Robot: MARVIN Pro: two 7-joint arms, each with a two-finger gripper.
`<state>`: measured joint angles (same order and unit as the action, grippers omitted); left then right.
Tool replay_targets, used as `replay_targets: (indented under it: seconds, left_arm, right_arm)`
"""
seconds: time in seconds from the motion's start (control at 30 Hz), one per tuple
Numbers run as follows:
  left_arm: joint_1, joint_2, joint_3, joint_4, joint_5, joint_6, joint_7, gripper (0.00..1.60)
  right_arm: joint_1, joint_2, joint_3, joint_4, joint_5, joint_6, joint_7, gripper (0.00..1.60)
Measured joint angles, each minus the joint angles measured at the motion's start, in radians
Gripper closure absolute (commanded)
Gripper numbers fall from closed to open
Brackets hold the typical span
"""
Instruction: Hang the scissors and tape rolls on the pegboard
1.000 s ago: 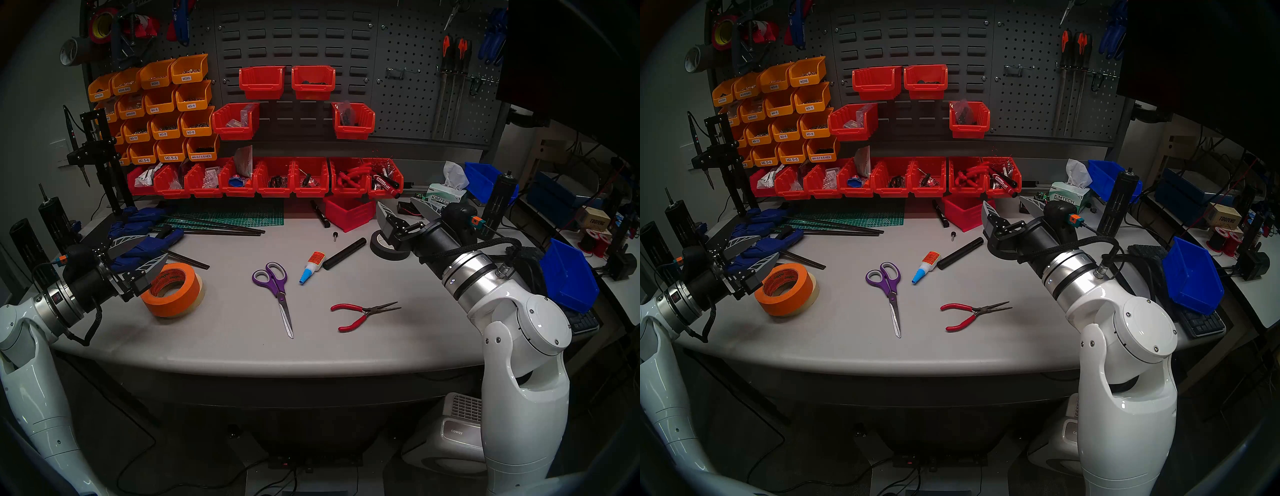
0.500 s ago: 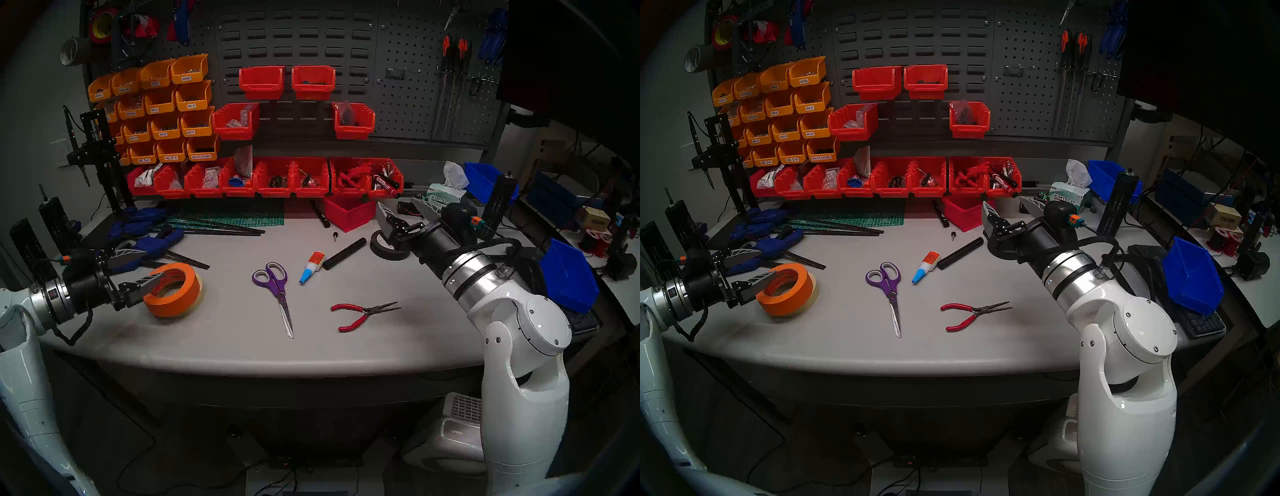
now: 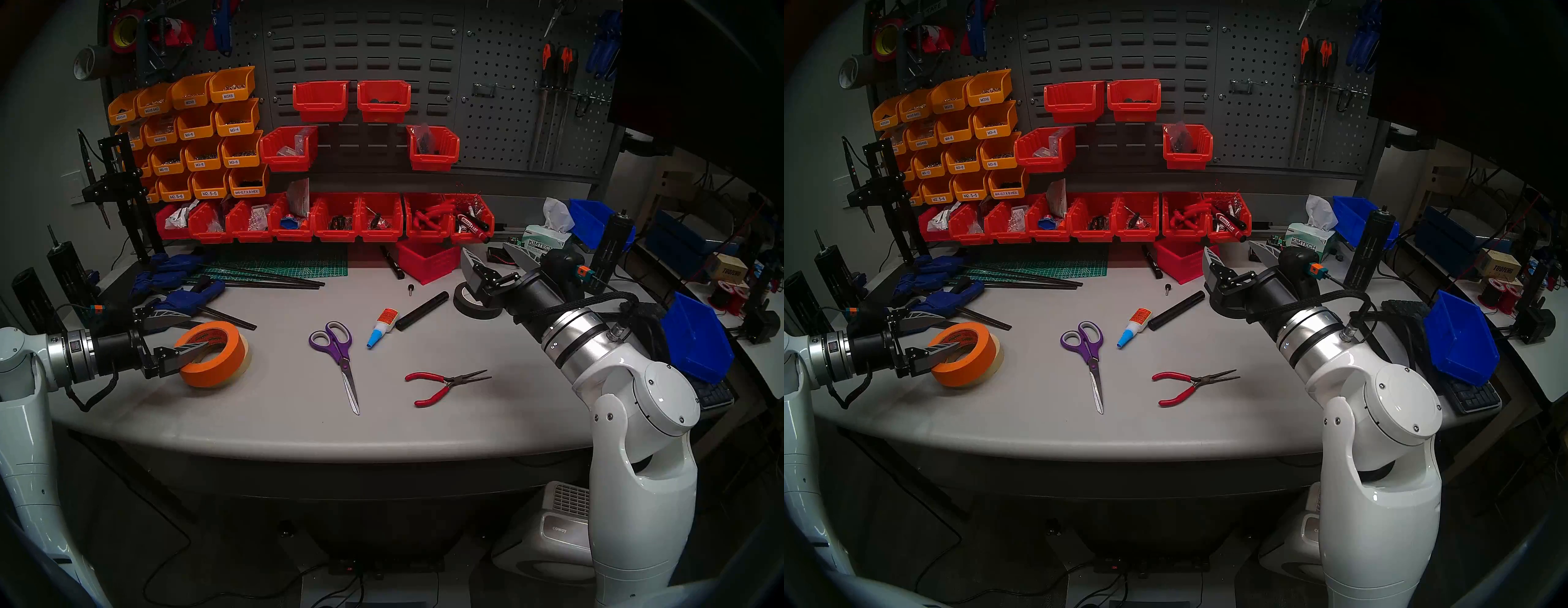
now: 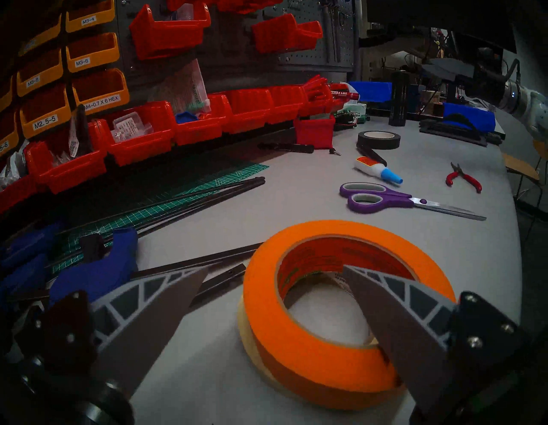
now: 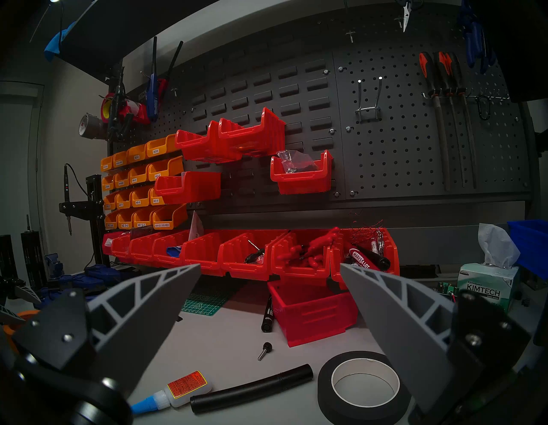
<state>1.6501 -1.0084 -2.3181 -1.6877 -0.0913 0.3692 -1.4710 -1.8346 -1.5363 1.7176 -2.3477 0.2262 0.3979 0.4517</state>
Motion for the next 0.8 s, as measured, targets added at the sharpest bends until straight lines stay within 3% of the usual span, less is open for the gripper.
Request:
replay_targets:
  seconds: [0.3, 0.5, 0.67, 0.7, 0.8]
  left_arm:
    - [-0.029, 0.062, 0.053, 0.032, 0.012, 0.031, 0.023, 0.0]
    - [-0.031, 0.138, 0.104, 0.01, -0.012, 0.074, 0.068, 0.0]
    - [-0.031, 0.156, 0.11, -0.001, -0.022, 0.085, 0.079, 0.0]
    - [-0.032, 0.202, 0.109, -0.035, -0.056, 0.111, 0.107, 0.0]
    - [-0.032, 0.202, 0.109, -0.035, -0.056, 0.111, 0.107, 0.0]
  right_arm:
    - [0.0, -0.003, 0.001, 0.0, -0.002, 0.0, 0.003, 0.0]
    - [0.0, -0.005, 0.001, 0.001, -0.005, 0.0, 0.006, 0.0]
    - [0.0, -0.006, 0.001, 0.001, -0.005, 0.0, 0.007, 0.0]
    - [0.0, -0.008, 0.002, 0.003, -0.006, 0.0, 0.008, 0.0]
    - [0.0, -0.008, 0.002, 0.003, -0.006, 0.0, 0.008, 0.0]
